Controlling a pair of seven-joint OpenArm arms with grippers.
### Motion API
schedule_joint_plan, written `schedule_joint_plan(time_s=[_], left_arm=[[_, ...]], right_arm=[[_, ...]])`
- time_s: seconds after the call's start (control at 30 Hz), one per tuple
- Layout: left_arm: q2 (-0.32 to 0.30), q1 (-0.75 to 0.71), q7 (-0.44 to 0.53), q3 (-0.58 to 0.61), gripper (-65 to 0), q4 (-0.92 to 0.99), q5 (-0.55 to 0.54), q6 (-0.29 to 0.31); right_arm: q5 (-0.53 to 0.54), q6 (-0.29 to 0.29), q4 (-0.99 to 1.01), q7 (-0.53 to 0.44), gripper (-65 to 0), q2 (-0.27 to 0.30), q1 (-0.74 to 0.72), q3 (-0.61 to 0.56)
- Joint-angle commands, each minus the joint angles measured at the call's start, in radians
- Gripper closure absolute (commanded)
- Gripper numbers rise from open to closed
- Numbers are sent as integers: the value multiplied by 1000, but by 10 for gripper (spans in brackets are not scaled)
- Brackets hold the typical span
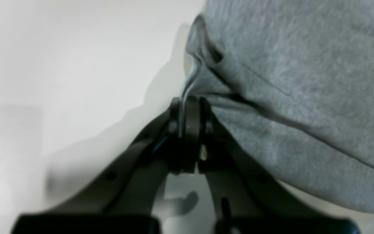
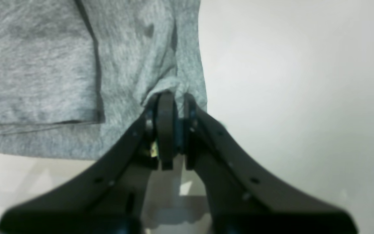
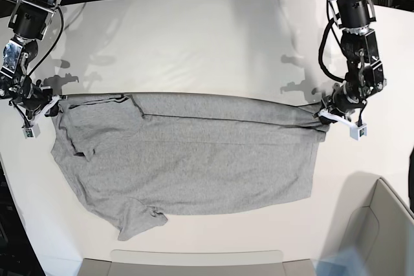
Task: Fold the T-shirt properly
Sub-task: 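Drag the held edge back toward the collar with both grippers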
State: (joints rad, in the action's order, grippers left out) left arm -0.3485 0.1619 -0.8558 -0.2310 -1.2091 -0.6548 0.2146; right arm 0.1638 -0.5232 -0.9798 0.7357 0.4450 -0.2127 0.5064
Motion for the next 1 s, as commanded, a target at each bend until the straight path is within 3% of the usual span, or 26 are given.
schedule_joint_plan(time_s=[0.0, 0.17, 0.33, 0.43, 0.77, 0.97], left_arm=[[-17, -3, 16, -9, 0, -30, 0, 4], [-50, -95, 14, -21, 0, -102, -3, 4], [-88, -198, 5, -23, 0, -188, -4, 4], [-110, -259, -50, -26, 0, -249, -4, 4], [-110, -471, -196, -179, 0, -404, -4, 4], [-129, -525, -204, -193, 0, -429, 2, 4]], right_arm=[[-27, -15, -12, 57, 0, 34, -1, 4], [-27, -173, -86, 160, 0, 33, 25, 10], [-27, -175, -186, 176, 0, 33, 117, 5], [-27, -175, -241, 176, 0, 31, 187, 5], [-25, -175, -439, 178, 0, 16, 430, 10], [-25, -175, -545, 242, 0, -13, 520, 11]])
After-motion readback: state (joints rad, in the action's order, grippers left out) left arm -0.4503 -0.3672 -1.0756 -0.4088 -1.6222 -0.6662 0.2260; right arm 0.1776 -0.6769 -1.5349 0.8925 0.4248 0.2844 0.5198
